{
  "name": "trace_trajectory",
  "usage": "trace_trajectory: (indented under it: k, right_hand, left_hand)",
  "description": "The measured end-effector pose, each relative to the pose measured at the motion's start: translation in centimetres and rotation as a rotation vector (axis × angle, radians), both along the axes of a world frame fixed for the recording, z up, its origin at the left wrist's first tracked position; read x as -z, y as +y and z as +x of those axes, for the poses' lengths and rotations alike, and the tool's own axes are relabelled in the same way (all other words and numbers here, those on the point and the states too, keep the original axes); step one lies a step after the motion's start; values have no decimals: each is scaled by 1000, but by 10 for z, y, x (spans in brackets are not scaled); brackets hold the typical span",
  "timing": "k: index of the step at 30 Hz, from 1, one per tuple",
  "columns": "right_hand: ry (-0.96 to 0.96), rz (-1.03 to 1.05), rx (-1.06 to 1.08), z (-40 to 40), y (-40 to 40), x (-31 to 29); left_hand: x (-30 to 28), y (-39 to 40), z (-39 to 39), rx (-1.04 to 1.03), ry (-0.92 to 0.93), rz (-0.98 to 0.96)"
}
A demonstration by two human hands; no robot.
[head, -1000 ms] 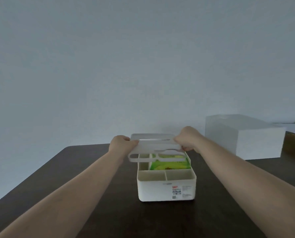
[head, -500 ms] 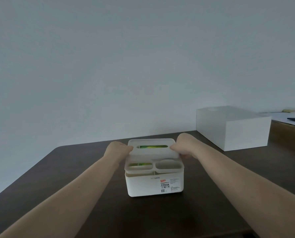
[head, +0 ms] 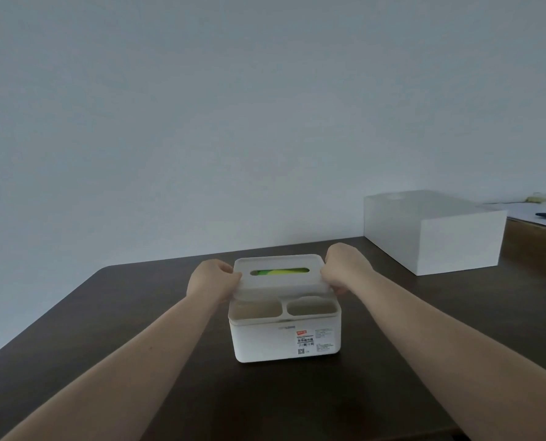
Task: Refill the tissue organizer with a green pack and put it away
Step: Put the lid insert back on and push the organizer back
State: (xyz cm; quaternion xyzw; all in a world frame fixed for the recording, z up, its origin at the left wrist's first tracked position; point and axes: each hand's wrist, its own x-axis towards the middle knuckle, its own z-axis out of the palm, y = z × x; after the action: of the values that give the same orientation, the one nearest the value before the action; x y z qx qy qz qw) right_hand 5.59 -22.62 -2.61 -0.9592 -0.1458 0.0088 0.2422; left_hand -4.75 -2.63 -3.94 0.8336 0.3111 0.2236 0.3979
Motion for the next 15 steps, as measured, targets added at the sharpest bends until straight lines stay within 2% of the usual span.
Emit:
trace_trajectory:
  k: [10, 12, 15]
  right_hand:
    - [-40, 52, 62, 18, 6, 16]
    - [-50, 69, 27, 20, 8, 16]
    - [-19, 92, -85, 27, 14, 16]
  left_hand:
    - [-2, 10, 14, 63, 216, 242]
    - [-4, 11, 20, 50, 204, 301]
    - [-2, 10, 28, 147, 192, 308]
